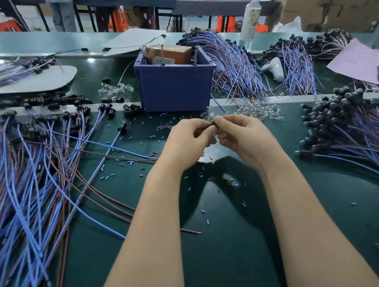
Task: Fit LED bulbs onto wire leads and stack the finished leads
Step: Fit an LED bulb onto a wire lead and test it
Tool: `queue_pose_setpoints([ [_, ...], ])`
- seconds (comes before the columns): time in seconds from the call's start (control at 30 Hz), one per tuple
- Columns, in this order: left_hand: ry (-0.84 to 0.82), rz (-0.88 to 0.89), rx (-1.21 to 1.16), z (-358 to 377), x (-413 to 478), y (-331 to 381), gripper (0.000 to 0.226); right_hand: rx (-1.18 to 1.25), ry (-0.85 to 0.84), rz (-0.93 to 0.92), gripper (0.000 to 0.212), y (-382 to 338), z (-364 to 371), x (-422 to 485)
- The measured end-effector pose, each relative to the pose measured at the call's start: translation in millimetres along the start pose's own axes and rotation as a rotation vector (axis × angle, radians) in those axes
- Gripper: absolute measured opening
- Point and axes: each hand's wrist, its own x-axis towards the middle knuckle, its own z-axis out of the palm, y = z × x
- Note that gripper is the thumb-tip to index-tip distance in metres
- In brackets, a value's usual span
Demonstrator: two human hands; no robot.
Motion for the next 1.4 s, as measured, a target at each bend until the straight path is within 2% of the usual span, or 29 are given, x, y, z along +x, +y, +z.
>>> queue_pose_setpoints([
  [0.1,0.013,0.031,-0.038,-3,0,-1,0.012,0.102,-0.016,0.012,0.017,1,5,0],
  [0.2,0.035,0.016,-0.033,-4,-1,-1,0.015,0.159,0.047,0.062,0.02,5,15,3],
  [0.27,0.063,0.013,0.018,-2,0,-2,0.017,-0.153,0.15,-0.079,0.019,9,20,2],
  [0.33,0.101,0.016,0.083,-2,0,-1,0.019,-0.535,0.26,-0.319,0.017,10,25,1],
  [0.4,0.116,0.024,0.078,-4,1,1,0.02,-0.58,0.271,-0.4,0.016,8,28,-1],
  [0.43,0.107,0.032,0.046,-6,1,3,0.02,-0.512,0.256,-0.377,0.017,8,28,-1],
  [0.53,0.041,0.029,-0.023,-13,-1,5,0.02,-0.111,0.14,-0.204,0.02,2,28,-3],
  [0.57,0.022,0.022,-0.005,-16,-2,5,0.02,-0.109,0.127,-0.2,0.021,1,27,-3],
  [0.67,0.016,-0.012,0.15,-19,-1,8,0.025,-0.509,0.215,-0.329,0.022,5,30,-2],
  [0.73,0.024,-0.021,0.207,-25,2,13,0.028,-0.54,0.226,-0.338,0.023,9,35,0],
  [0.83,-0.108,-0.03,0.213,-38,-3,14,0.026,-0.095,0.269,-0.131,0.031,3,27,10],
  [0.87,-0.152,-0.049,0.219,-40,-7,12,0.025,0.016,0.313,-0.071,0.034,-3,18,13],
  [0.9,-0.147,-0.067,0.221,-43,-11,9,0.024,0.02,0.365,-0.048,0.036,-6,11,17],
  [0.97,0.072,-0.093,0.152,-44,-7,4,0.023,-0.196,0.419,-0.095,0.033,-4,9,22],
  [1.03,0.356,-0.11,-0.002,-42,0,3,0.015,-0.438,0.415,-0.161,0.017,3,24,23],
  [1.1,0.494,-0.126,-0.114,-37,5,3,0.015,-0.627,0.418,-0.198,0.01,10,35,24],
  [1.2,0.512,-0.179,-0.242,-29,7,-6,0.024,-0.91,0.409,-0.185,0.02,16,36,27],
  [1.3,0.497,-0.159,-0.343,-25,6,-7,0.013,-1.105,0.355,-0.192,0.023,22,39,27],
  [1.4,0.446,-0.148,-0.297,-22,4,-6,0.01,-1.266,0.307,-0.193,0.026,30,47,26],
])
